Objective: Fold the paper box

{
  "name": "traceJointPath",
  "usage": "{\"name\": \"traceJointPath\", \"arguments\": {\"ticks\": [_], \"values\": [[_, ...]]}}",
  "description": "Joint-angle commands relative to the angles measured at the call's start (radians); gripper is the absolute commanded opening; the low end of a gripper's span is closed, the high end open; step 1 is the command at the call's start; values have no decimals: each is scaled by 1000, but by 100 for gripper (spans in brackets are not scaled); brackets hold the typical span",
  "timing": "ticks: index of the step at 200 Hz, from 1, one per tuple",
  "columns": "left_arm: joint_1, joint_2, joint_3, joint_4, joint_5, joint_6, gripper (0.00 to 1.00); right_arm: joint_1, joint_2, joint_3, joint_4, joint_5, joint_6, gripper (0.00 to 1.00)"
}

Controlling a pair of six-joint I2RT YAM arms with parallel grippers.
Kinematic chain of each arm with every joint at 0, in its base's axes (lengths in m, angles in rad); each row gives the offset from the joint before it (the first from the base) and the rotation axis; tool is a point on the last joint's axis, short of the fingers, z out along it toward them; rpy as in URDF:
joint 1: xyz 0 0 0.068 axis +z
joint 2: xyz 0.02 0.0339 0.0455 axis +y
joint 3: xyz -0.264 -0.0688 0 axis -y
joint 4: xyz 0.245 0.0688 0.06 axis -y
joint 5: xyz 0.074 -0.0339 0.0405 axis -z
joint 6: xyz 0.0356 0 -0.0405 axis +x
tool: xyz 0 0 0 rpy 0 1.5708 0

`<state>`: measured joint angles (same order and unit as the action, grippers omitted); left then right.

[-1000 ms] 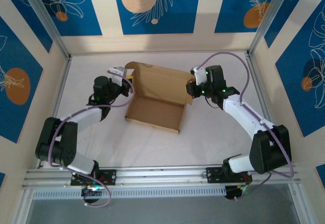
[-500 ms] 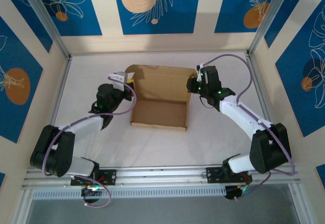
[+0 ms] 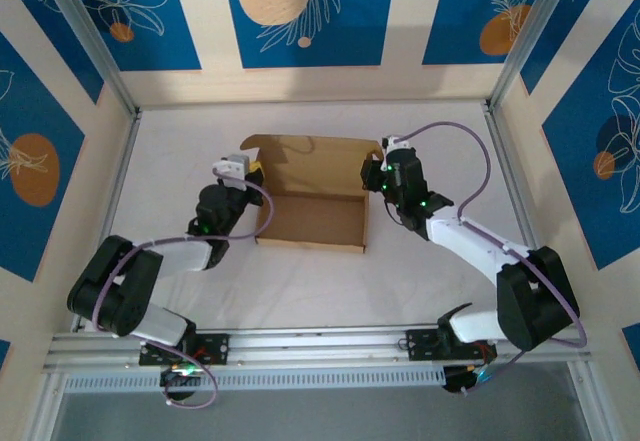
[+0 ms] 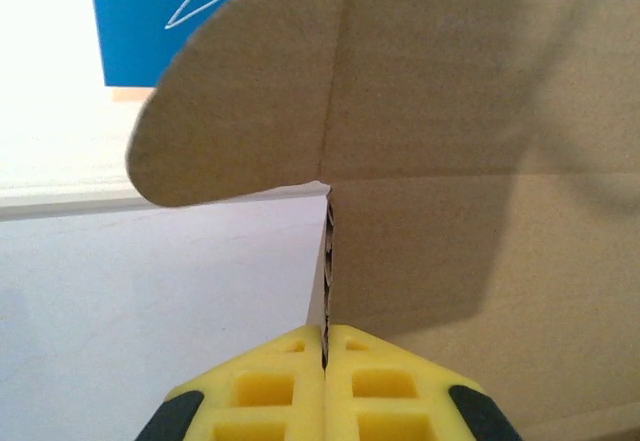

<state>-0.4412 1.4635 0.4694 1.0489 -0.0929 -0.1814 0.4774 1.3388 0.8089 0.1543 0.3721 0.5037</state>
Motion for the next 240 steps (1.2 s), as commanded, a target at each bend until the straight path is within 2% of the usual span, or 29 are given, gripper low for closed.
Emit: {"name": "traceJointPath", "arguments": {"ticks": [1, 35, 82, 139, 181, 210, 240], "values": [[-81, 0, -29, 86, -46, -1, 0, 42, -18, -27, 83, 7, -11, 20], [-120, -4, -77, 133, -174, -1, 0, 70, -48, -74, 131, 66, 10, 21], [-142, 109, -116, 356, -225, -26, 0, 123, -59, -134, 206, 149, 41, 21], [-176, 116, -83, 357, -239, 20, 4, 136, -87, -187, 272, 172, 8, 21], [-177, 143, -51, 359, -165, 91, 4, 134, -87, -255, 425, 126, -44, 22], [-175, 188, 27, 359, -104, 153, 1, 96, -46, -248, 517, 43, -97, 23], [-174, 245, 85, 359, -126, 159, 0, 66, 3, -213, 555, -25, -147, 24]]}}
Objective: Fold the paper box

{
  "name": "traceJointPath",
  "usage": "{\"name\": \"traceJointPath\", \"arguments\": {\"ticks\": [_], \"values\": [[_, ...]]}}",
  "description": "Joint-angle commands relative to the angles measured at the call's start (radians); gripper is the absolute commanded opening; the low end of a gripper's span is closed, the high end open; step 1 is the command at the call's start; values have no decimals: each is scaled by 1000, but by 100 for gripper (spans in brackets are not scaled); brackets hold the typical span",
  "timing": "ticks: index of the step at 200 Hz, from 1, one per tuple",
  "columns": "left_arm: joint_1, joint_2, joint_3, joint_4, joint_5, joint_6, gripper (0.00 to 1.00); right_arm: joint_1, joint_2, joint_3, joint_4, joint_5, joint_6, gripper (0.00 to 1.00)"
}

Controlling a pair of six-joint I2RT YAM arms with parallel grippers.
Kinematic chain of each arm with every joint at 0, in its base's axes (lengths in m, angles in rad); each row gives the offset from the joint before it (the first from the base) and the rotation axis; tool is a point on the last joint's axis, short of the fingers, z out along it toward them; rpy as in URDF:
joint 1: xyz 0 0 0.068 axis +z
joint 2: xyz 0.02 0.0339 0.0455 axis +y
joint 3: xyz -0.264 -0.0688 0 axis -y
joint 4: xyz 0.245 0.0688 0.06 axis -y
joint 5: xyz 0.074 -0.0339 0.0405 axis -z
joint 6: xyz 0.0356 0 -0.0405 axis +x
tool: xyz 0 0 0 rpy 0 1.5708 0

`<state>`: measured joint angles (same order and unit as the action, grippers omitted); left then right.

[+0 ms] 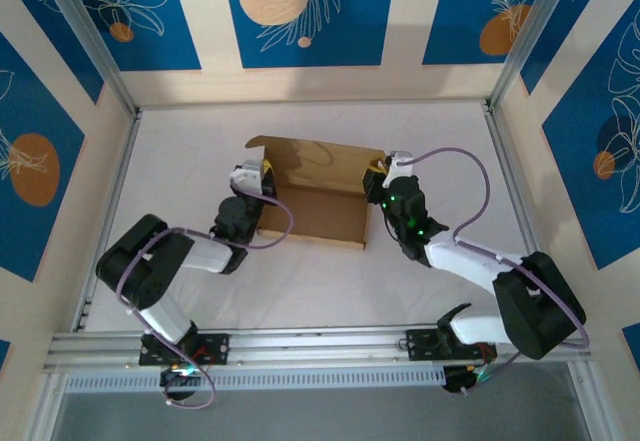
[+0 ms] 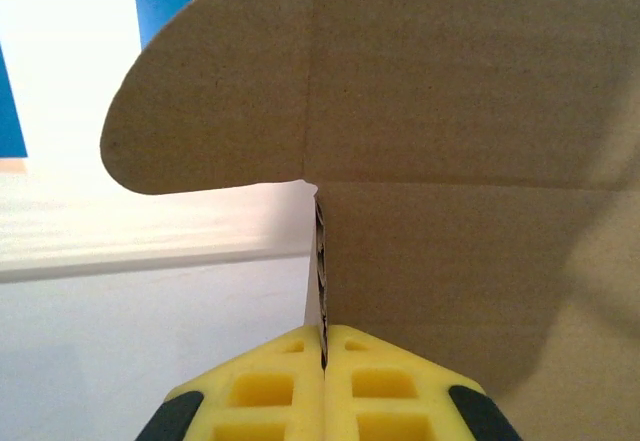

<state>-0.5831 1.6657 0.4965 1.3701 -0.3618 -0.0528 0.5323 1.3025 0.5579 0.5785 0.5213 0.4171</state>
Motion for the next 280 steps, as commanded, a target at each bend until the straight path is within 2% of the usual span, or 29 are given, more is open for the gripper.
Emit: {"name": "traceJointPath", "arguments": {"ticks": [1, 78, 125, 160, 188, 227, 248, 269, 280], "values": [[-32, 44, 59, 38, 142, 29, 0, 9, 41, 38, 133, -176, -62, 24], [-3, 189, 116, 37, 126, -9, 0, -23, 189, 41, 255, -204, -99, 25], [-4, 172, 69, 38, 159, -18, 0, -5, 163, -51, 302, -163, -89, 26], [-6, 160, 42, 38, 154, -10, 0, 19, 123, -92, 285, -144, -94, 31], [-6, 157, 25, 38, 163, 9, 0, 36, 102, -113, 270, -147, -95, 39], [-7, 142, -3, 38, 160, 50, 0, 41, 12, -114, 200, -157, -110, 55], [-7, 135, -14, 38, 158, 67, 0, 39, -49, -105, 138, -191, -122, 62], [-9, 136, -16, 38, 156, 91, 0, 39, -111, -106, 86, -225, -116, 74], [-8, 142, -15, 38, 160, 100, 0, 33, -137, -107, 56, -246, -112, 77]]}}
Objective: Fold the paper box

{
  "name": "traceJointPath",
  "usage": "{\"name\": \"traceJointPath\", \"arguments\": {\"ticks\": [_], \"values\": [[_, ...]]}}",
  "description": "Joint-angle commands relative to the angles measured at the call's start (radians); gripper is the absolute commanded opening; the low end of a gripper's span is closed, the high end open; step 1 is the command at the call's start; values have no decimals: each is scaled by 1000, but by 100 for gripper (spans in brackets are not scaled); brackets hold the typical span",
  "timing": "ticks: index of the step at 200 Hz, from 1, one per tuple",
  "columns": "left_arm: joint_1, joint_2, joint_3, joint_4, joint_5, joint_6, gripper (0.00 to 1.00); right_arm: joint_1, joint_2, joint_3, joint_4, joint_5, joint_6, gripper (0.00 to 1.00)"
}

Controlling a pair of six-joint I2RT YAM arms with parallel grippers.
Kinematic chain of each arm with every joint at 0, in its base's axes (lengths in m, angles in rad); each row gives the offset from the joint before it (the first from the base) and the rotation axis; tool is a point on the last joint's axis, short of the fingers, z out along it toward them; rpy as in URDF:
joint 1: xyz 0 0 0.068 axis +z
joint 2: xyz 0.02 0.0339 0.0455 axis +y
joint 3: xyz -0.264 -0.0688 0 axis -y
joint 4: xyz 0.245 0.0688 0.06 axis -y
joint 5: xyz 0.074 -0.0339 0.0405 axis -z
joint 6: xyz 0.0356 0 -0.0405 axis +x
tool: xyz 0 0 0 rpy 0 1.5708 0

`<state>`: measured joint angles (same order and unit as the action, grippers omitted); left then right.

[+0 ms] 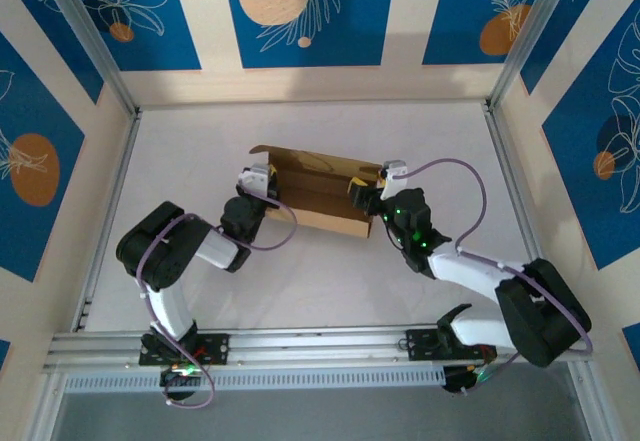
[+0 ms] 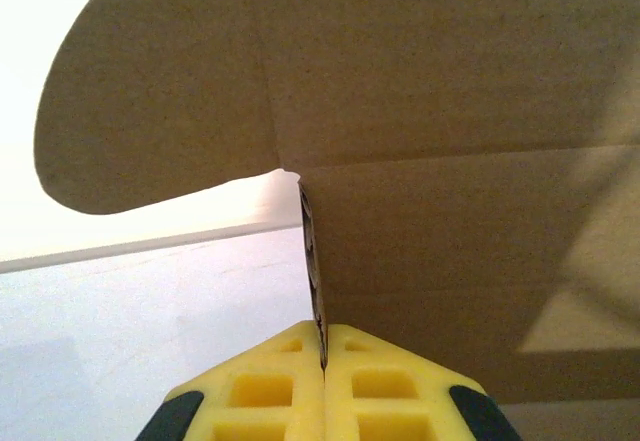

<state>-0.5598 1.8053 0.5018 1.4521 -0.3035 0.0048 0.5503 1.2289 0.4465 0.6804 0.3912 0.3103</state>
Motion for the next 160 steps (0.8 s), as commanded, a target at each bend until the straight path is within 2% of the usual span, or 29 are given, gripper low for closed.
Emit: {"name": "traceJointPath", "arguments": {"ticks": [1, 38, 51, 99, 123, 160], "values": [[-31, 2, -20, -44, 102, 43, 0, 15, -65, 4, -48, -118, -4, 77], [-36, 26, -18, -44, 107, 64, 0, 3, -132, -6, -112, -191, -14, 88], [-38, 28, -16, -45, 106, 73, 0, -6, -152, -8, -128, -222, -12, 95], [-43, 35, -8, -44, 98, 83, 0, -29, -250, 3, -236, -385, 9, 95], [-42, 40, -3, -44, 94, 82, 0, -30, -310, 10, -343, -413, 22, 95], [-43, 44, 0, -44, 80, 81, 0, -39, -427, -22, -481, -377, 52, 95]]}}
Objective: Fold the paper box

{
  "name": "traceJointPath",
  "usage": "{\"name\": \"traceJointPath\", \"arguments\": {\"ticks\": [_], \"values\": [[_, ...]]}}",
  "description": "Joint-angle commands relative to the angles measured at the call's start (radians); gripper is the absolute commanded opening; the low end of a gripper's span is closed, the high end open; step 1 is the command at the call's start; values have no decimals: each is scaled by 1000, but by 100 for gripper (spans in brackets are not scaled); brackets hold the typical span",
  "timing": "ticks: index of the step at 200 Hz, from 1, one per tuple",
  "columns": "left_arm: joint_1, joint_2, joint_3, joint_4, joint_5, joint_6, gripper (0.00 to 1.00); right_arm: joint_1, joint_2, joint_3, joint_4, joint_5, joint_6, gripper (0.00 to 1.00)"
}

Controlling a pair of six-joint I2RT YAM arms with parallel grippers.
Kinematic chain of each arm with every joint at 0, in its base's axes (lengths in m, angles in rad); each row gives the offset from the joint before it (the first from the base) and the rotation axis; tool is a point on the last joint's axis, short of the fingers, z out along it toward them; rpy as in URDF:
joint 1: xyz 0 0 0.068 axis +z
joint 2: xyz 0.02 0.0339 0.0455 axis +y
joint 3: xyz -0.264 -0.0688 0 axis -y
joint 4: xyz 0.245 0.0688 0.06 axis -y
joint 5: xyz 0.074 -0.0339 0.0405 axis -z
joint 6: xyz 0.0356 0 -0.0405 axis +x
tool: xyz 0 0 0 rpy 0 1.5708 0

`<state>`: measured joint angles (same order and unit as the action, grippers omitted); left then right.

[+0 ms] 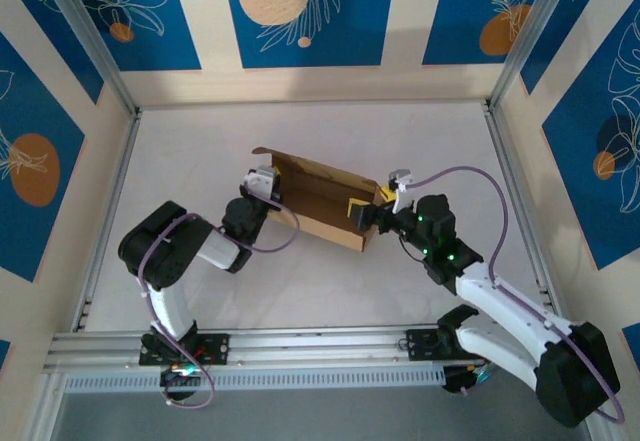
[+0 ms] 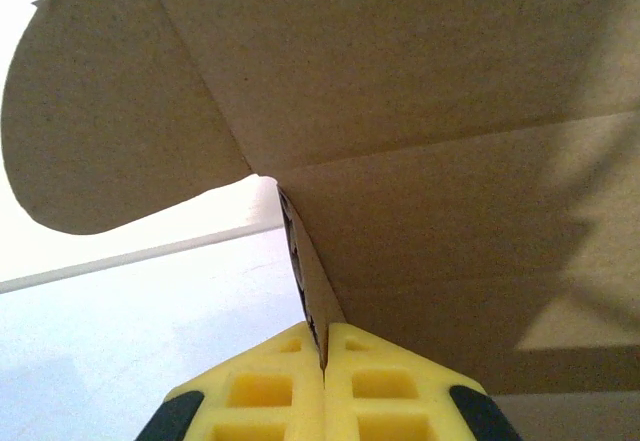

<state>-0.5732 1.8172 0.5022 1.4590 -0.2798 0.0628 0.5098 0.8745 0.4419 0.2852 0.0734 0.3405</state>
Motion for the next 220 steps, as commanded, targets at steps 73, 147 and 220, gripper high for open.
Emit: {"name": "traceJointPath", "arguments": {"ticks": [73, 147, 220], "values": [[-30, 40, 10, -51, 57, 27, 0, -10, -283, -24, -335, -23, 46, 90], [-32, 42, 12, -51, 67, 33, 0, -26, -189, 435, -830, -43, 321, 68], [-33, 44, 14, -51, 79, 38, 0, -323, 66, 609, -998, -257, 795, 77]]}}
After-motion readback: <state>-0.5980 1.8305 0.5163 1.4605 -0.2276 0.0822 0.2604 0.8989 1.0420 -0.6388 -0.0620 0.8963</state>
